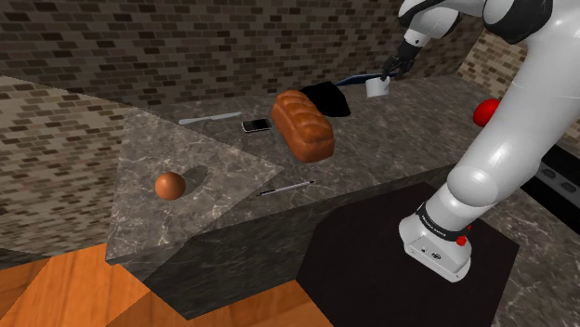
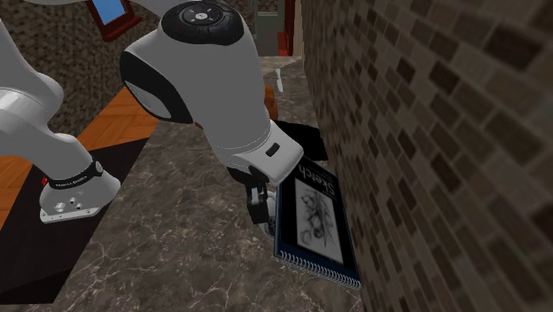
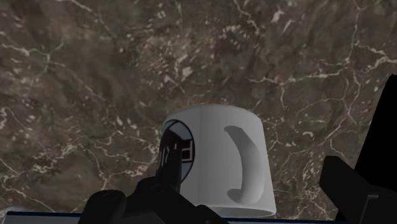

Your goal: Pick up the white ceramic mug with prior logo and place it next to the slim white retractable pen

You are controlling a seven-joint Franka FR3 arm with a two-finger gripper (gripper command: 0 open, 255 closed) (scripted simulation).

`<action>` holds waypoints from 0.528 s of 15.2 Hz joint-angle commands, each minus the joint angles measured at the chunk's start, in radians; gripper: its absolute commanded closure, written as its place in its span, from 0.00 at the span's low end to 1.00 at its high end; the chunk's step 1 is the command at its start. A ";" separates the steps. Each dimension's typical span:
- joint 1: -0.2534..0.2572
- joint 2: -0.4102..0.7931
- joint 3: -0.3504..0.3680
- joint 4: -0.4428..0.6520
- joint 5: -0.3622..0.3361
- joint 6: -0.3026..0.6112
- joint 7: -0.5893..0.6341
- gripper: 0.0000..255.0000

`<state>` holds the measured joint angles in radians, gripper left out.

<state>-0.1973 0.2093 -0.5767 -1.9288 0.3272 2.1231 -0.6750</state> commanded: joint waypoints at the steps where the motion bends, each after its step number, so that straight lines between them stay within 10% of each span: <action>1: 0.000 0.000 0.000 0.000 0.000 0.000 0.000 0.00; 2: 0.000 0.000 0.000 0.000 0.000 0.000 0.000 1.00; 8: 0.000 0.000 0.000 0.000 0.000 0.000 0.000 1.00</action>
<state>-0.1974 0.2092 -0.5769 -1.9287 0.3271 2.1234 -0.6750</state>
